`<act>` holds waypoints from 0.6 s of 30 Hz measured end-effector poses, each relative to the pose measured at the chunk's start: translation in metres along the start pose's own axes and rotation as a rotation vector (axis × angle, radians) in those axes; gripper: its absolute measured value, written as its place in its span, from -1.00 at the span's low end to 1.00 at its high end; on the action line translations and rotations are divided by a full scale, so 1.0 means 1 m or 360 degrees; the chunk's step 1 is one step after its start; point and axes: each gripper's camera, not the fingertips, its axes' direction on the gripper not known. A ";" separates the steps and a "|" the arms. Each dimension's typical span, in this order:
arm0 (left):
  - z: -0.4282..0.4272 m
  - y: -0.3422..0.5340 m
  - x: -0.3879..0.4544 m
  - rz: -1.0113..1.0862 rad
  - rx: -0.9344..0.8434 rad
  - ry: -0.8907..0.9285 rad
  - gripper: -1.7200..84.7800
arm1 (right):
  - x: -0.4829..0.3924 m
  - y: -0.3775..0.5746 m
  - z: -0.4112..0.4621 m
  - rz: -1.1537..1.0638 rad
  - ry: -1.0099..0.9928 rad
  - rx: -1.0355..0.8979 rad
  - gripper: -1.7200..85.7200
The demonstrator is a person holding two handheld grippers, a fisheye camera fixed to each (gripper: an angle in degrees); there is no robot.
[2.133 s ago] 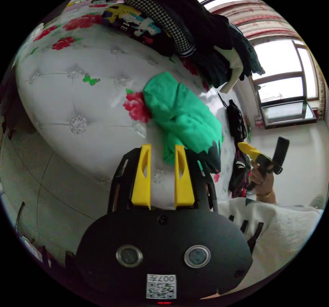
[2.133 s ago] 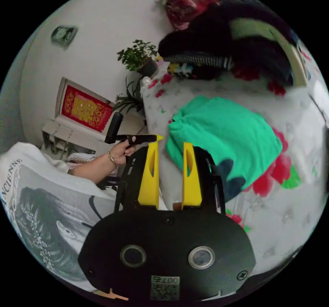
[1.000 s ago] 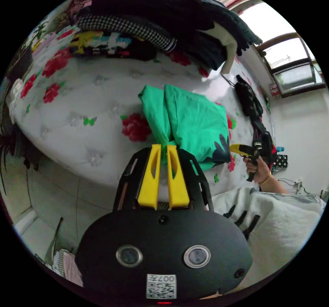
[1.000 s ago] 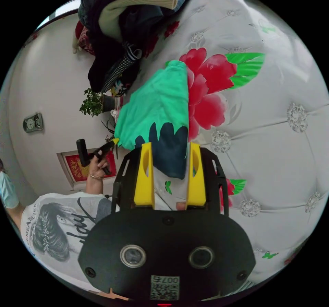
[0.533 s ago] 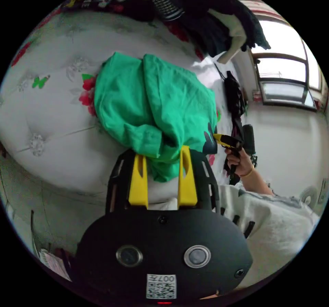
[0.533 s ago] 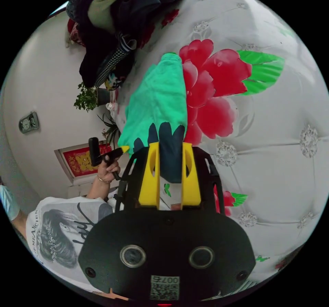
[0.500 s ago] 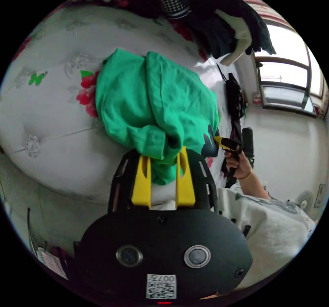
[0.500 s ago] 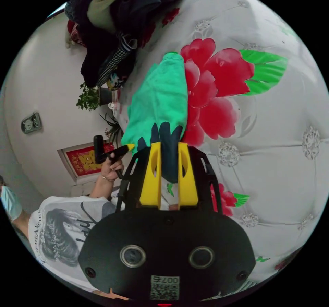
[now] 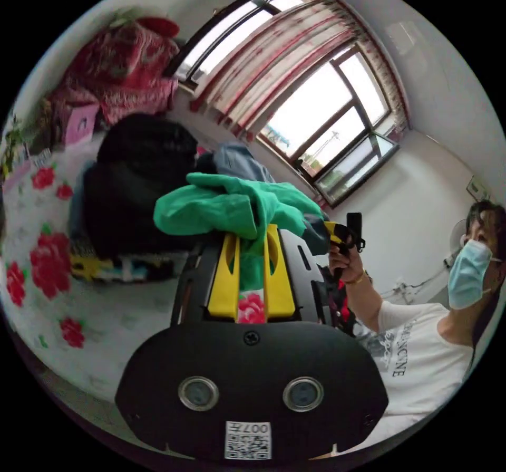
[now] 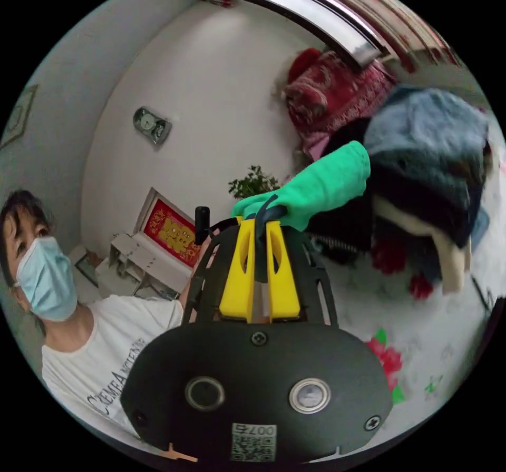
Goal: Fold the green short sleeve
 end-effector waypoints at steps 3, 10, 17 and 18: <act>0.004 -0.048 0.002 0.0006 -0.0008 -0.0424 -0.74 | -0.011 -0.042 0.034 -0.0063 0.0178 0.0046 -0.87; 0.129 0.064 -0.025 -0.0110 -0.0493 -0.1016 -0.71 | 0.051 0.093 0.107 -0.0078 0.0921 -0.0442 -0.83; 0.278 0.249 0.083 0.0097 -0.1188 -0.0929 -0.81 | 0.083 0.361 0.072 0.0375 0.1433 -0.1184 -0.81; 0.289 0.256 0.094 0.0125 -0.1225 -0.0921 -0.81 | 0.071 0.383 0.061 0.0381 0.1477 -0.1128 -0.81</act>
